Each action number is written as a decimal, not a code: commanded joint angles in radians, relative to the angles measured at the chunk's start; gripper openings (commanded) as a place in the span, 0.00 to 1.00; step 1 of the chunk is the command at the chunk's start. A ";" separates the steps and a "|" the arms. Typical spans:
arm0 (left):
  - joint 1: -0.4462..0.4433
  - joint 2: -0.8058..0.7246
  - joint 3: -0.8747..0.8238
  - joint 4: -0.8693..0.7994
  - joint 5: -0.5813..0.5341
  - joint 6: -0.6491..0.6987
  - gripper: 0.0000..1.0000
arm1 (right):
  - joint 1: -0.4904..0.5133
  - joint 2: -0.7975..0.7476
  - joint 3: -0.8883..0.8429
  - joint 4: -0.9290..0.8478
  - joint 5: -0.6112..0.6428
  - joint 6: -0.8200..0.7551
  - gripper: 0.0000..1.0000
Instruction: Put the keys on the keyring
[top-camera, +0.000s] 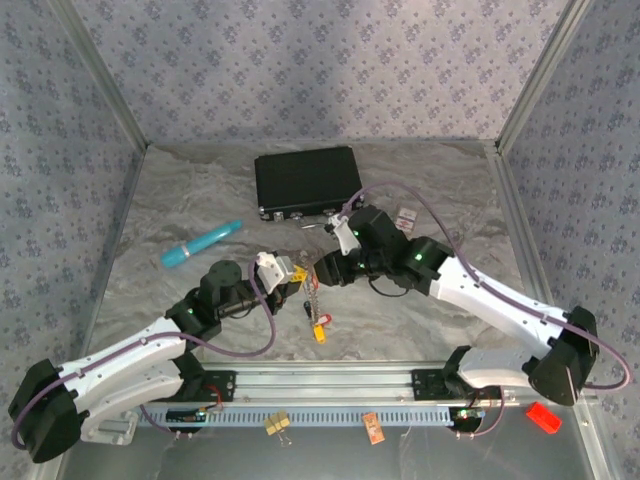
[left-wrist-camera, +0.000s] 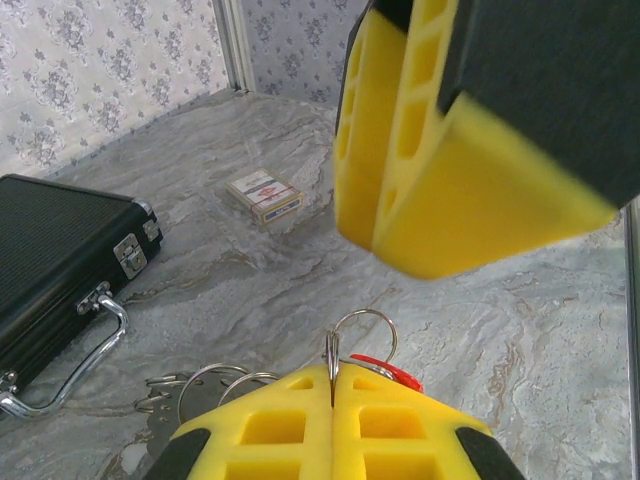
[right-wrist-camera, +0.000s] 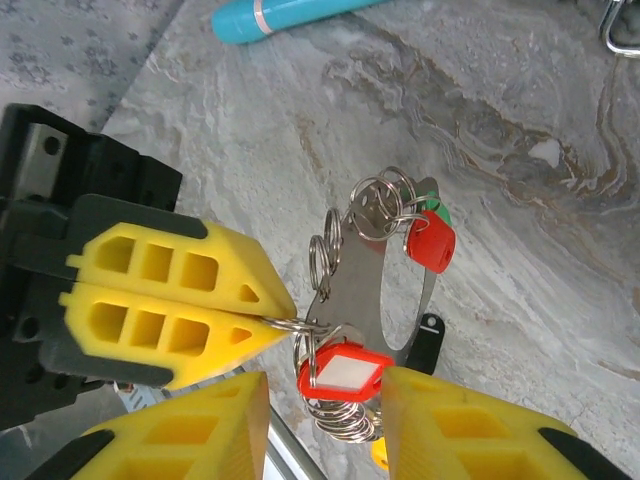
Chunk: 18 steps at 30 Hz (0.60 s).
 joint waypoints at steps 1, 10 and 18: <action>-0.002 -0.007 0.037 0.033 -0.008 -0.031 0.00 | 0.016 0.038 0.063 -0.047 -0.012 -0.003 0.34; -0.001 -0.002 0.032 0.042 -0.003 -0.029 0.00 | 0.014 0.080 0.074 -0.052 -0.027 -0.002 0.25; -0.001 -0.001 0.029 0.049 -0.004 -0.027 0.00 | 0.001 0.095 0.105 -0.062 -0.054 -0.005 0.14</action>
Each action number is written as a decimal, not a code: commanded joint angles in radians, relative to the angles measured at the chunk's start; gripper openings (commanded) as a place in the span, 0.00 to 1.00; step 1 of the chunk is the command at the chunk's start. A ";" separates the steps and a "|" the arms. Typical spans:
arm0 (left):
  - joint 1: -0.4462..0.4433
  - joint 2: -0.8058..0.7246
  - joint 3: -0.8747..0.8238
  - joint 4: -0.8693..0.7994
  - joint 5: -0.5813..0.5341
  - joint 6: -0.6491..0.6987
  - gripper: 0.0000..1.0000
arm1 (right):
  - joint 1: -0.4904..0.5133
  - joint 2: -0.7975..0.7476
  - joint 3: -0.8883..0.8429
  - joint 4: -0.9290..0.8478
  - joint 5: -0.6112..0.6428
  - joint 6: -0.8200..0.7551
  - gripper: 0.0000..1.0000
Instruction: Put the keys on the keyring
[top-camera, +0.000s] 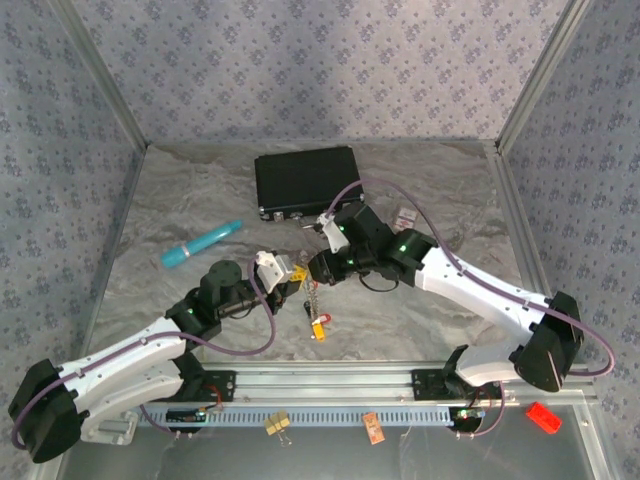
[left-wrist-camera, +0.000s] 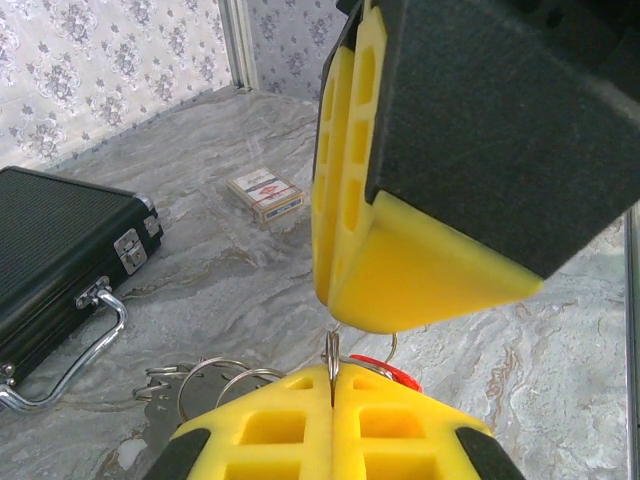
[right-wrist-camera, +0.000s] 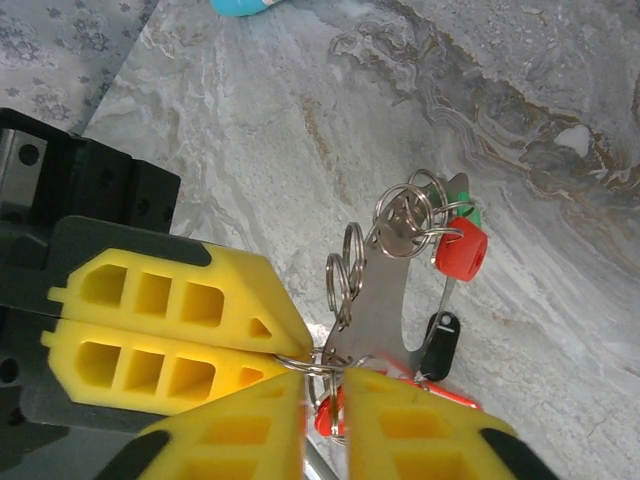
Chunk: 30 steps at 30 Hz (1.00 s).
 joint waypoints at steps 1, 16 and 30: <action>-0.001 -0.004 0.029 0.049 0.003 -0.006 0.00 | -0.010 0.007 0.030 -0.022 -0.033 0.000 0.11; -0.001 -0.018 0.015 0.115 0.023 -0.013 0.00 | -0.046 0.013 -0.026 -0.019 -0.028 0.020 0.00; -0.001 -0.036 -0.016 0.186 0.044 -0.016 0.00 | -0.112 -0.008 -0.076 0.040 -0.149 0.000 0.22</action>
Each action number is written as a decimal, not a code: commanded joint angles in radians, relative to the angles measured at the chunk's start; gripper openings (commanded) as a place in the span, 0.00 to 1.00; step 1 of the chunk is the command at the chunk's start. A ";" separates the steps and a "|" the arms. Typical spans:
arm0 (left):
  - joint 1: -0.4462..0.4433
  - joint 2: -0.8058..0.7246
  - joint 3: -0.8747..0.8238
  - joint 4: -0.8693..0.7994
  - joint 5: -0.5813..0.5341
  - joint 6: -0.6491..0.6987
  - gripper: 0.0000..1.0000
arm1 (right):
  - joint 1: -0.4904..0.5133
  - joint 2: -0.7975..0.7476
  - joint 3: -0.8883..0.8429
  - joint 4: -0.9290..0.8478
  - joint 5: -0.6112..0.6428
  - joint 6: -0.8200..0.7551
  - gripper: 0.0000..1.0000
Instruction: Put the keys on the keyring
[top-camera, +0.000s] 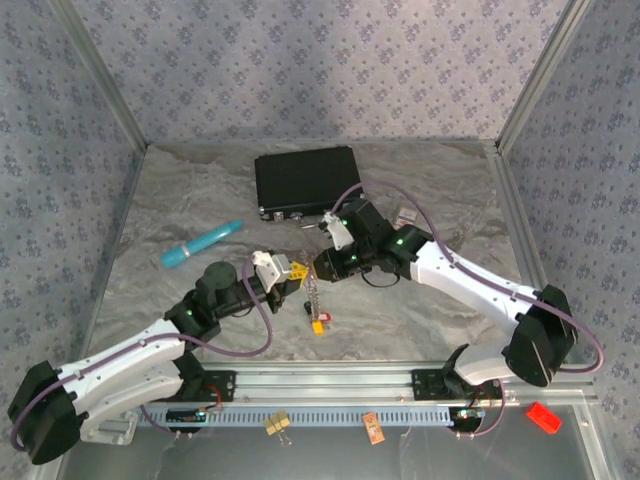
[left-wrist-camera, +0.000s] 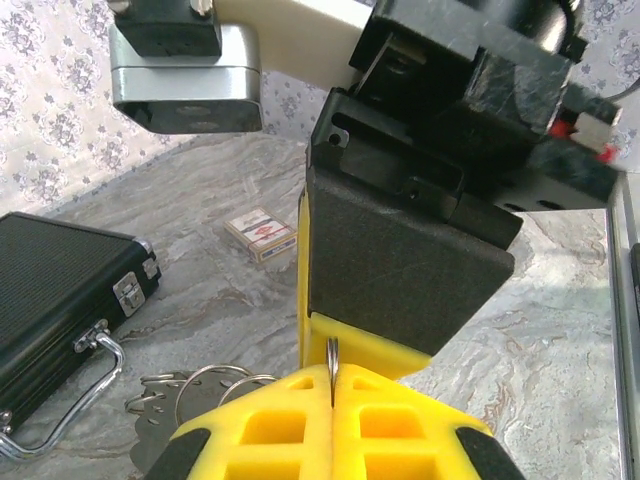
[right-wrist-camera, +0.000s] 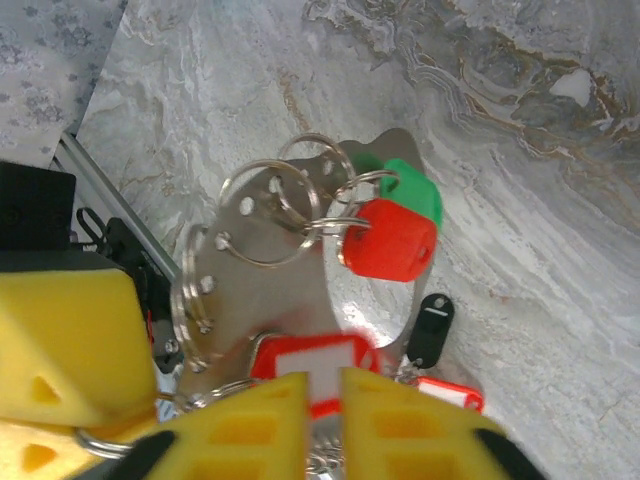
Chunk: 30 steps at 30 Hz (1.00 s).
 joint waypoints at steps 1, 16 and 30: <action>-0.001 -0.020 -0.003 0.099 0.020 -0.010 0.00 | -0.032 -0.061 -0.031 0.008 -0.041 -0.044 0.26; 0.002 -0.027 -0.023 0.146 0.162 0.003 0.00 | 0.019 -0.427 -0.514 0.511 0.045 -0.871 0.38; 0.004 0.008 -0.003 0.148 0.222 0.030 0.00 | 0.072 -0.327 -0.510 0.592 -0.020 -0.919 0.37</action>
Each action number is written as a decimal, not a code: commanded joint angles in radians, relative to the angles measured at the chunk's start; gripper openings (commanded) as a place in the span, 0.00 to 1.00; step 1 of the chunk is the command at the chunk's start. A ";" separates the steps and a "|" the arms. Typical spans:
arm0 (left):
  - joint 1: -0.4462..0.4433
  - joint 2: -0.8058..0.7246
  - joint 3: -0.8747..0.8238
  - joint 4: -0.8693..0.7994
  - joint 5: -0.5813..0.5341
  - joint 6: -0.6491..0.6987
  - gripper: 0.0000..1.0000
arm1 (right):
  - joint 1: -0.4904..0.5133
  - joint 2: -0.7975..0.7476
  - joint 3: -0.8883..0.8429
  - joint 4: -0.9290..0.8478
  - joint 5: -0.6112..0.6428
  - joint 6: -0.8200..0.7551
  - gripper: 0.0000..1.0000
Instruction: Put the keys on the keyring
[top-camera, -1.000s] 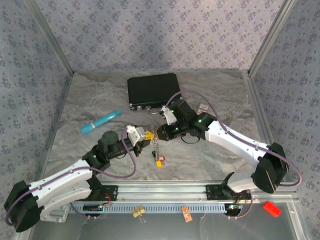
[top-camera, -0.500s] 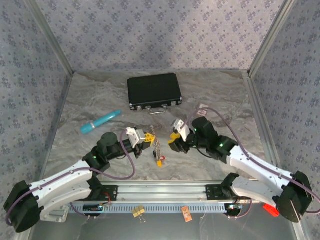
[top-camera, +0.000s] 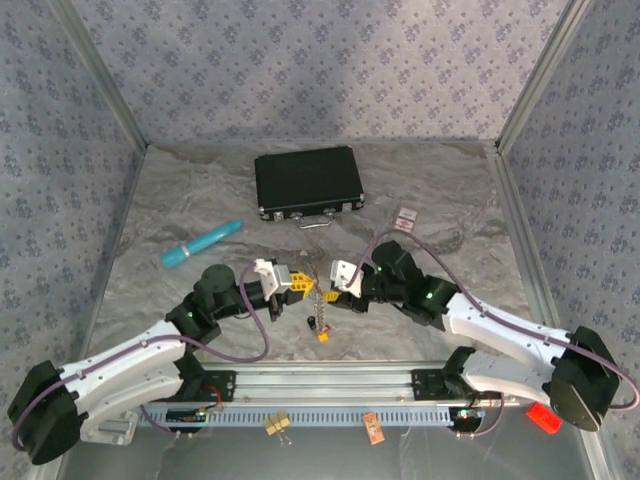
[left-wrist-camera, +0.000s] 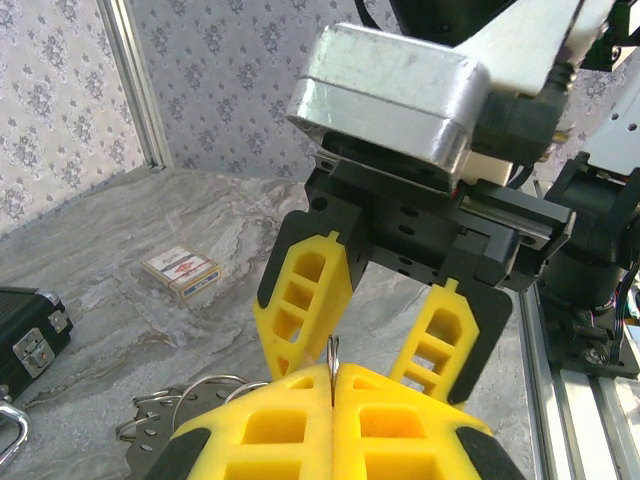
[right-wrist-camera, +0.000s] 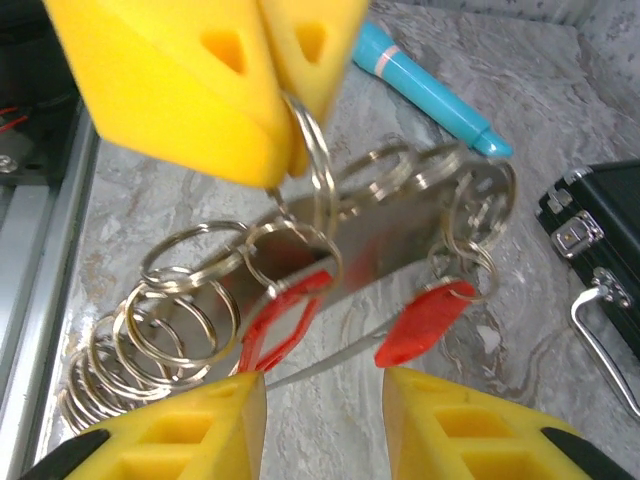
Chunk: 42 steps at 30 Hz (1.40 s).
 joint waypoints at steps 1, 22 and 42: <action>0.003 0.007 0.028 0.075 0.035 0.015 0.00 | 0.008 0.002 -0.003 0.065 -0.058 -0.017 0.38; 0.003 0.028 0.040 0.098 0.021 0.000 0.00 | 0.024 0.033 -0.052 0.185 -0.047 0.078 0.45; 0.003 0.029 0.051 0.064 -0.056 -0.006 0.00 | 0.047 -0.030 -0.089 0.213 0.133 0.069 0.20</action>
